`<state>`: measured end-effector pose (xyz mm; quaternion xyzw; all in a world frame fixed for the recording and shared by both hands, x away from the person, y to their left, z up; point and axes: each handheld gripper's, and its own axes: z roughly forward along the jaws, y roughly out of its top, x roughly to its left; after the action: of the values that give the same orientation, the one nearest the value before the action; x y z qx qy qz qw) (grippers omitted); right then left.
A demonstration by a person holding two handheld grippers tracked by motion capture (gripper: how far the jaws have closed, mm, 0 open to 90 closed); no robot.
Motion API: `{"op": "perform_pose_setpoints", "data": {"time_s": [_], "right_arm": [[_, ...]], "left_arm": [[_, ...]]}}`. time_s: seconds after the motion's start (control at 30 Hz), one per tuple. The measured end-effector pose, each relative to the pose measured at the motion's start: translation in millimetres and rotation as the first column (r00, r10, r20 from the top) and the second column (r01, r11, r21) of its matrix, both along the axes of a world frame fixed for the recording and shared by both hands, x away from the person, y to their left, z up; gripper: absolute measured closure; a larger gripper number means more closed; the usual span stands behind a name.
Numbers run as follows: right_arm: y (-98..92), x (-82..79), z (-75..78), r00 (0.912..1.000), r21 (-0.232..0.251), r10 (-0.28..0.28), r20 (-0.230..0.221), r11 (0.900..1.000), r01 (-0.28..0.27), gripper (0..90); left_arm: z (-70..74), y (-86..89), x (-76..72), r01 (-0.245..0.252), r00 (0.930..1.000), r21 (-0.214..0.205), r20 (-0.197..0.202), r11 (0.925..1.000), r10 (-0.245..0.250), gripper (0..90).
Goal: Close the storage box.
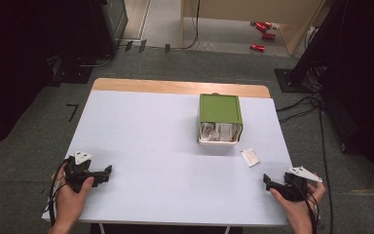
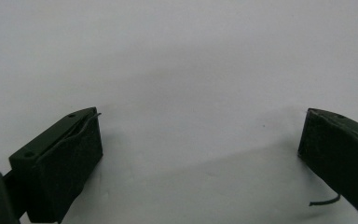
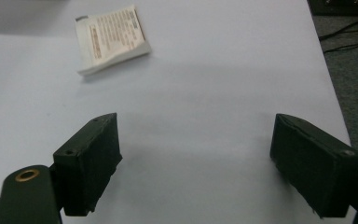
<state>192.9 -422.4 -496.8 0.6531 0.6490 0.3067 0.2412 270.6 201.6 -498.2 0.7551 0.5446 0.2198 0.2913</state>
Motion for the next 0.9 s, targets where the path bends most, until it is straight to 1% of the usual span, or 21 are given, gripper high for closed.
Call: {"op": "perform_pose_setpoints", "data": {"time_s": [0.03,0.13,0.33,0.37,0.9], "right_arm": [[0.6,-2.0,-2.0,0.9999,-0.017,0.006,0.011,0.9998,-0.006,16.2],[3.7,-3.8,-5.1,0.9995,-0.068,0.023,0.022,0.9974,-0.022,16.0],[3.7,-4.8,-6.3,0.9991,-0.066,0.025,0.033,0.9975,-0.023,15.9],[4.6,-5.1,-6.5,0.9991,-0.074,0.023,0.035,0.9971,-0.020,16.0],[4.9,-4.7,-6.4,0.9992,-0.078,0.023,0.032,0.9968,-0.021,15.9]], "left_arm": [[0.0,0.0,0.0,0.000,1.0000,0.000,0.000,1.0000,0.000,0.0],[0.0,0.0,0.0,0.000,1.0000,0.000,0.000,1.0000,0.000,0.0],[0.0,0.0,0.0,0.000,1.0000,0.000,0.000,1.0000,0.000,0.0],[0.0,0.1,0.0,0.000,1.0000,0.000,0.000,1.0000,0.000,0.0],[0.1,0.1,0.3,0.001,1.0000,0.001,-0.002,1.0000,-0.001,0.0]]}}
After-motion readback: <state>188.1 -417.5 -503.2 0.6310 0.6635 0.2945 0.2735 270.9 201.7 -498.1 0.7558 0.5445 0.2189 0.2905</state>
